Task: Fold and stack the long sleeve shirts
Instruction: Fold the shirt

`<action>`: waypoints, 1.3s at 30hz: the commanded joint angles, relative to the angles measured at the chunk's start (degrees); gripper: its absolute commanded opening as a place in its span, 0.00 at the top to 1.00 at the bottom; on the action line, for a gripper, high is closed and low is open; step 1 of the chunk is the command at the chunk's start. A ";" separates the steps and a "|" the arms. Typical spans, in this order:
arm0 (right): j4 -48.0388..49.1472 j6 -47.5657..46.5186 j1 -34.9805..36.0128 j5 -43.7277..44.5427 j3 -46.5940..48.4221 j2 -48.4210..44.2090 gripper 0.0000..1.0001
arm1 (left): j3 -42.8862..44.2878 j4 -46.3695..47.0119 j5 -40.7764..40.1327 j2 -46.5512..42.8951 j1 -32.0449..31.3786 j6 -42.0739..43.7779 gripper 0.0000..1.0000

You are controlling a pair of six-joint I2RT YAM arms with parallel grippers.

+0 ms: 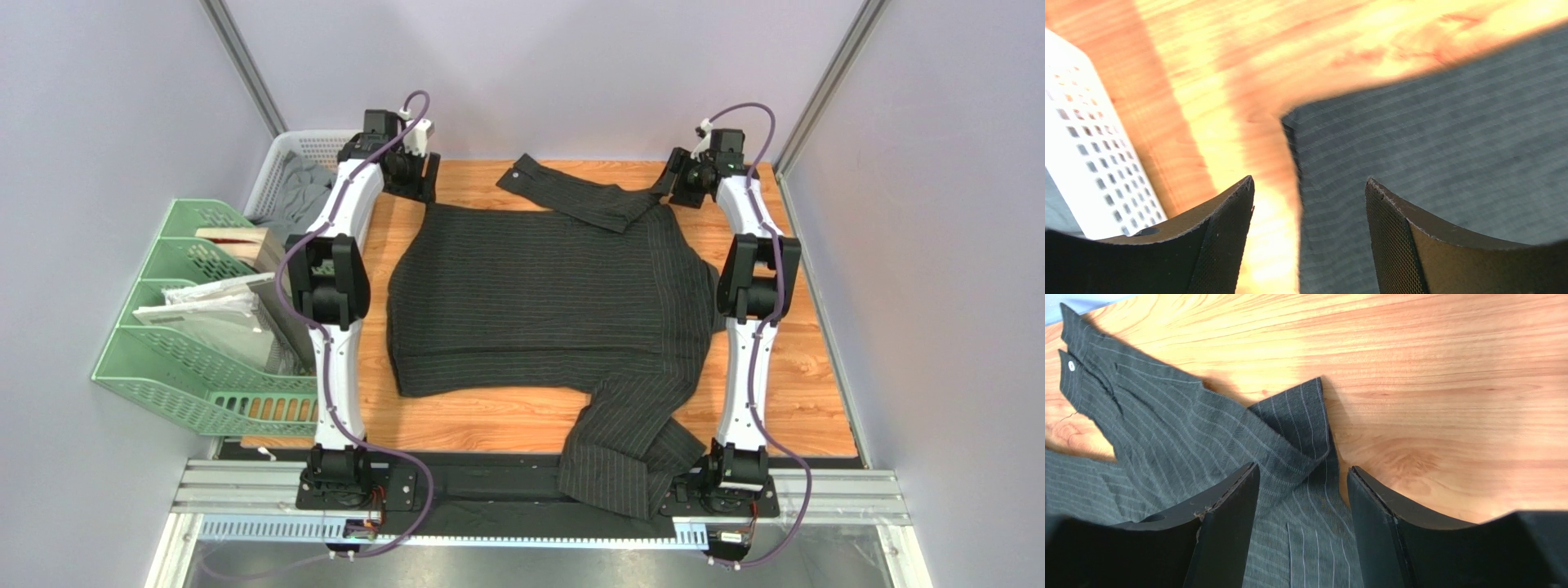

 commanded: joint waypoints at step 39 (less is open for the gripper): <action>10.10 9.64 0.02 -11.75 3.63 4.68 1.00 | 21.18 -5.07 4.90 17.53 0.26 12.12 0.53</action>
